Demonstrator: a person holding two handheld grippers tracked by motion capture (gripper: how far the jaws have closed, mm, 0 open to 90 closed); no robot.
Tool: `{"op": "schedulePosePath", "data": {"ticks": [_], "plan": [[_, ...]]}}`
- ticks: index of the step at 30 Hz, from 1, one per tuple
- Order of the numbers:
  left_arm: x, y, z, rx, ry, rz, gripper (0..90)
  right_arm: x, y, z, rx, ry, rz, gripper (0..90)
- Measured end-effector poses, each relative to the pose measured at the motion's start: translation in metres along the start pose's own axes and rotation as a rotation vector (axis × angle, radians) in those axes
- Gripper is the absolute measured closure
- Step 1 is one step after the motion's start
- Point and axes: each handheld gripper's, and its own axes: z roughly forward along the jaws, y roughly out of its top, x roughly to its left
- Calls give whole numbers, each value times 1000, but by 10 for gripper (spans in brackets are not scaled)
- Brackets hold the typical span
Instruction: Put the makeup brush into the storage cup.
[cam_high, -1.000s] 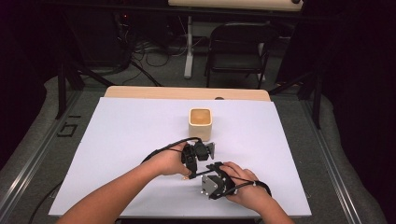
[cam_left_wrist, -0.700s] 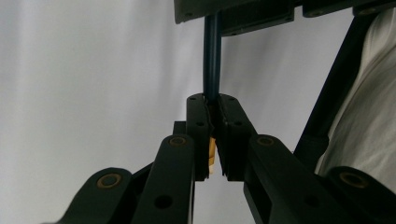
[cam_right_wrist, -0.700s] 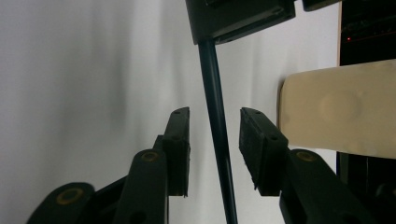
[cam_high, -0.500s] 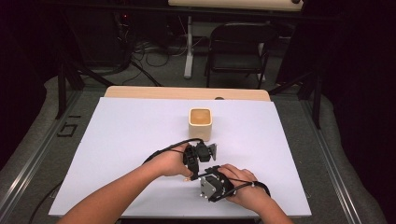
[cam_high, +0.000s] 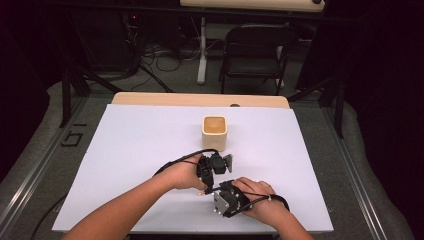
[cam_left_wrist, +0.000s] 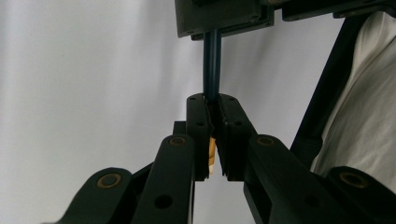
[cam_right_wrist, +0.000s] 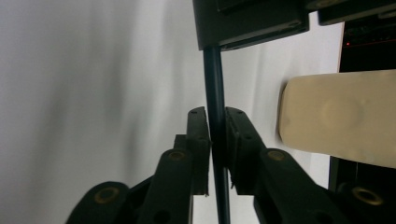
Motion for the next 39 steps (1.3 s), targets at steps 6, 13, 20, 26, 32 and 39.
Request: {"op": "schedulePosePath", "data": {"ticks": [6,13,20,26,32,39], "plan": [[0,0,1,2,1,-2,843,1,2,0,21,7,-18,830],[0,0,1,2,1,0,843,1,2,1,28,-4,-26,833],[1,-1,-1,-17,1,-5,836,1,1,1,21,-1,-28,836],[7,-10,-8,-65,24,-44,652,0,-2,0,39,-2,3,837],[12,-26,-13,-121,64,-71,482,-2,-7,-2,46,-1,29,837],[14,-42,-17,-165,88,-90,431,-4,-8,-2,48,-3,51,837]]}}
